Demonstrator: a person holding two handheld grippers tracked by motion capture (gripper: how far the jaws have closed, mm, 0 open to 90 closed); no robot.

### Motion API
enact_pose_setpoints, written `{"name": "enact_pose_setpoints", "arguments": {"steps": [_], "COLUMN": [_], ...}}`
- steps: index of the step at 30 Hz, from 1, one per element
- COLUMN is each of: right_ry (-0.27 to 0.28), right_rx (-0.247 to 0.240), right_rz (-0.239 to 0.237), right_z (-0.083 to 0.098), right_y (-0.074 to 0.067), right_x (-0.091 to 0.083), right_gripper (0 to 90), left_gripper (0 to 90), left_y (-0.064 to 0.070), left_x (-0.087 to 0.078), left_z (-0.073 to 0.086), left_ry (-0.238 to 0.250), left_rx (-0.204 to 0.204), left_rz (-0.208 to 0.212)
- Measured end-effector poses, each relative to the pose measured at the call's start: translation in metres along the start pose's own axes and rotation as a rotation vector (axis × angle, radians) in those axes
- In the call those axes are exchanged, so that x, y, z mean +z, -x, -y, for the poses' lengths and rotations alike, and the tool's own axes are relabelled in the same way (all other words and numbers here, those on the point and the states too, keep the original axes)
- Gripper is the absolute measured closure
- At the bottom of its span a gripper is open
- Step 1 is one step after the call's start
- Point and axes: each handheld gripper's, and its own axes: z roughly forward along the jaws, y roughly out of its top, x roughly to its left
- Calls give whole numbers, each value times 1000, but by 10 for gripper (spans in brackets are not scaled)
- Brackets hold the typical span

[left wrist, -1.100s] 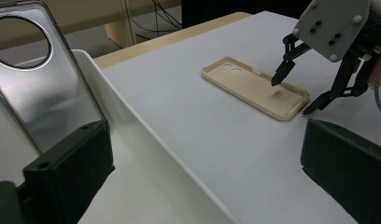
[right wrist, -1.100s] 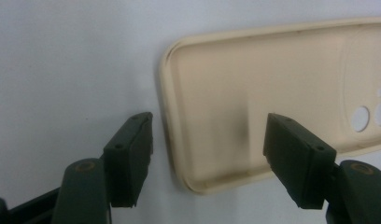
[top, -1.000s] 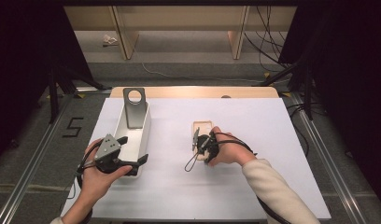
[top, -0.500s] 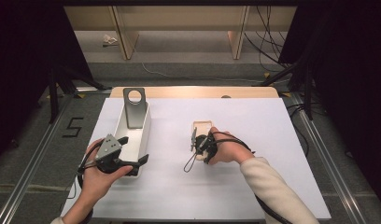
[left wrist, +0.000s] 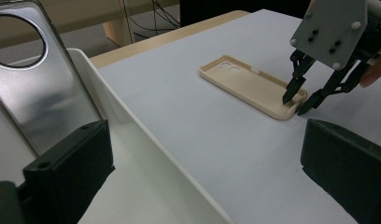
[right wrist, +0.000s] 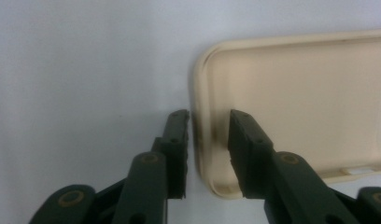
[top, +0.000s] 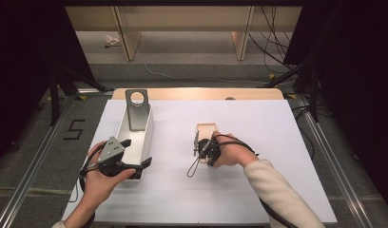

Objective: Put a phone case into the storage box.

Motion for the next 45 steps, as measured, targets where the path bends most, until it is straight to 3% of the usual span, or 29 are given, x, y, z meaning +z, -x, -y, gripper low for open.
{"name": "enact_pose_setpoints", "arguments": {"steps": [15, 17, 30, 40, 45], "right_ry": [-26, -19, -26, 26, 96], "right_rx": [-43, -62, -70, -67, -57], "right_rz": [25, 41, 58, 78, 86], "right_z": [-3, -3, -3, 5, 11], "right_y": [-9, -9, -11, -15, -16], "right_x": [-1, 0, -1, -2, -3], "right_gripper": [796, 846, 860, 875, 884], "left_gripper": [19, 19, 19, 22, 25], "left_y": [0, 0, 0, -1, -1], "left_x": [0, 0, 0, -1, -1], "left_z": [0, 0, 0, -1, -1], "left_ry": [2, 2, 4, 8, 10], "left_rx": [0, -1, -1, -7, -12], "left_rz": [2, 3, 3, 2, -1]}}
